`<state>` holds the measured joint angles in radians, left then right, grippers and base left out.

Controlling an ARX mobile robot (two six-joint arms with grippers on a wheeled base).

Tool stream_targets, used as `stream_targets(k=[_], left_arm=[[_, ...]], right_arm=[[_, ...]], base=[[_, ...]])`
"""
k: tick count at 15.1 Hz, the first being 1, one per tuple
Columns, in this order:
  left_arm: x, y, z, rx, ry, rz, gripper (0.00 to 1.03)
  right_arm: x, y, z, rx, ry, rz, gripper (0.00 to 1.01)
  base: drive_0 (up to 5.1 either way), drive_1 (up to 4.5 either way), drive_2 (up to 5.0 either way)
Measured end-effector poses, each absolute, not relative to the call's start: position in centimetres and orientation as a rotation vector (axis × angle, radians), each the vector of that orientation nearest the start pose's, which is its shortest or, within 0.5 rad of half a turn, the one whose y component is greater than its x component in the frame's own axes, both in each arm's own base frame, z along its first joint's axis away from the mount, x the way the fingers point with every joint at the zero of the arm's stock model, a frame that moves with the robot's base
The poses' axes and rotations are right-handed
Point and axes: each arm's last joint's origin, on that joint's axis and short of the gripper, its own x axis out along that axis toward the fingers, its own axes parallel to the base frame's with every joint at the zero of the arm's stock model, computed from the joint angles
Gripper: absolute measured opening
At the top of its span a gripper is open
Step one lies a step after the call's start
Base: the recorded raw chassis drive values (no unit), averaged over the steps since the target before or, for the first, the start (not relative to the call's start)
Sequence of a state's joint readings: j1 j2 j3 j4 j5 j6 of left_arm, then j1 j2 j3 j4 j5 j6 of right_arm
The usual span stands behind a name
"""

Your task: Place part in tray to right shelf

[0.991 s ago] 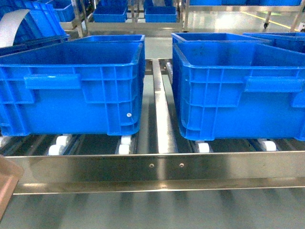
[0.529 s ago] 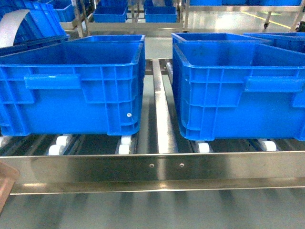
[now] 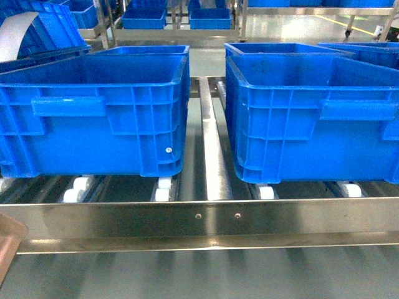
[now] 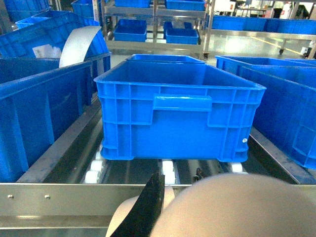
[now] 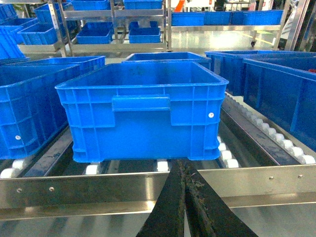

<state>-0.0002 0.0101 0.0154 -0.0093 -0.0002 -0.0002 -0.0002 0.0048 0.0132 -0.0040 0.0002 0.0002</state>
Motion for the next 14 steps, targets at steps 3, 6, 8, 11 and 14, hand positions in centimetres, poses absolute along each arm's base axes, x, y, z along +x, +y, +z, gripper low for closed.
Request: stream_targets(k=[3, 6, 8, 11, 14], left_arm=[[9.74, 0.0, 16.71, 0.0, 0.004, 0.0, 0.13], [9.74, 0.0, 16.71, 0.0, 0.004, 0.0, 0.13], [9.74, 0.0, 16.71, 0.0, 0.004, 0.0, 0.13], [9.74, 0.0, 16.71, 0.0, 0.004, 0.0, 0.13], [9.74, 0.0, 16.71, -0.001, 0.004, 0.0, 0.13]], right_arm=[[9.72, 0.0, 16.72, 0.0, -0.004, 0.0, 0.18], [9.72, 0.0, 16.72, 0.0, -0.004, -0.001, 0.57], [9.72, 0.0, 16.72, 0.0, -0.004, -0.001, 0.83], [9.72, 0.0, 16.72, 0.0, -0.004, -0.001, 0.98], [9.72, 0.0, 16.72, 0.0, -0.004, -0.001, 0.98]], base=[[0.0, 0.0, 0.0], [0.0, 0.0, 0.0], [0.0, 0.0, 0.0], [0.0, 0.0, 0.0], [0.0, 0.0, 0.0]])
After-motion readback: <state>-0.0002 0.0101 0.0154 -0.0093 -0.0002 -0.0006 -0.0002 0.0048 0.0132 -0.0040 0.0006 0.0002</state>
